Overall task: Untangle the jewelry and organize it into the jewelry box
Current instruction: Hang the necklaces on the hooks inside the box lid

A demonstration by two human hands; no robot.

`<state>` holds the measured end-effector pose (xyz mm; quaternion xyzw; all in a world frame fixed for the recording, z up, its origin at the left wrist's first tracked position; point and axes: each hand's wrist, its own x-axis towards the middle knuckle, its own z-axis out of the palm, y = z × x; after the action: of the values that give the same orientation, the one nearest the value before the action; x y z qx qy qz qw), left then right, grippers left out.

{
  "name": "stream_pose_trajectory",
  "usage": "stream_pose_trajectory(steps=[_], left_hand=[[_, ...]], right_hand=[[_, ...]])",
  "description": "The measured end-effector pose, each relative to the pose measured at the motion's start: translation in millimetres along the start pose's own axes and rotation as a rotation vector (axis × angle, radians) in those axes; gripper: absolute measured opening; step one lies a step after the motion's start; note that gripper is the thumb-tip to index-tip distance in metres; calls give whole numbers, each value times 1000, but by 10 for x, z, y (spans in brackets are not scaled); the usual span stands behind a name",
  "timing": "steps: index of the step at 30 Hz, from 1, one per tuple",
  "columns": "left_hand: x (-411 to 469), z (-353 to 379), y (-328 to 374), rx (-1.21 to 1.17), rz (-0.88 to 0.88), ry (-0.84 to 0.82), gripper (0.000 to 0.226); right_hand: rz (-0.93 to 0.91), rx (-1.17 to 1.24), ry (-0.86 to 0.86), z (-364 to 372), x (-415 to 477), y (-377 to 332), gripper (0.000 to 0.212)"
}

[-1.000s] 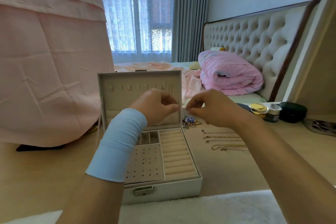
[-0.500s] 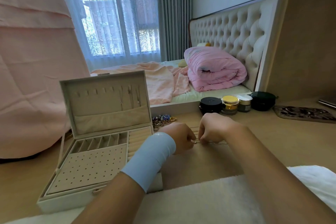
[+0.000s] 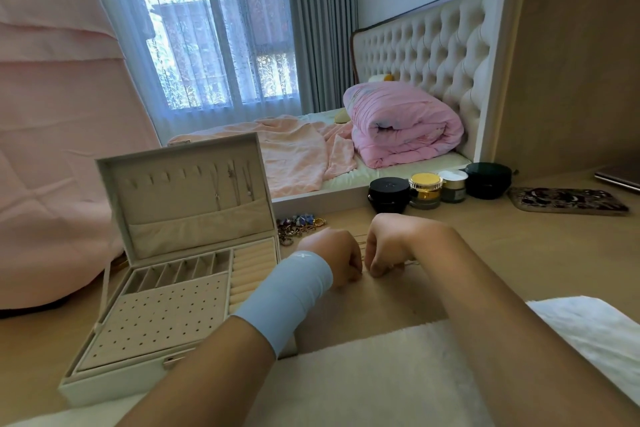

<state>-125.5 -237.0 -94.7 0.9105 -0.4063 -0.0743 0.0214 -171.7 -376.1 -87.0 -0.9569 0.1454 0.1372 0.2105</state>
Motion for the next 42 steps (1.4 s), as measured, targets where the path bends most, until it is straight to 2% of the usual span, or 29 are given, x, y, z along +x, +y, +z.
stream_pose_trajectory(steps=[4,6,9,14,21,25,29,32,37,42], left_hand=[[-48,12,43,112,-18,15,22],[-88,10,13,63,-39,31,22],[-155,-50,-108,-179,-69,77,20],[-310,-212,-334,-559,-60,102,21],[-547,-449,-617,-1154,65,151,31],[-617,-538,-782,-1354,146,128,28],[-749,-683,-1007,-1374,241,1,26],[-879,-789,-1180,-1279,308,11,23],[-1024,-884,-1466,-1259,339,147,20],[-1113,-914,-1761,-1279,238,417,16]], right_hand=[[-42,0,-6,-4,-42,-19,19],[-76,14,-20,-9,-68,-37,21],[-139,67,-22,-61,-124,-66,14],[-314,299,-31,-186,-265,-178,14],[-472,585,-51,-206,-373,-405,23],[-533,790,-24,-147,-398,-590,22],[-544,941,8,-78,-442,-802,25],[-548,987,43,-56,-487,-949,23],[-570,945,145,-73,-478,-1233,19],[-583,910,268,-80,-288,-1563,18]])
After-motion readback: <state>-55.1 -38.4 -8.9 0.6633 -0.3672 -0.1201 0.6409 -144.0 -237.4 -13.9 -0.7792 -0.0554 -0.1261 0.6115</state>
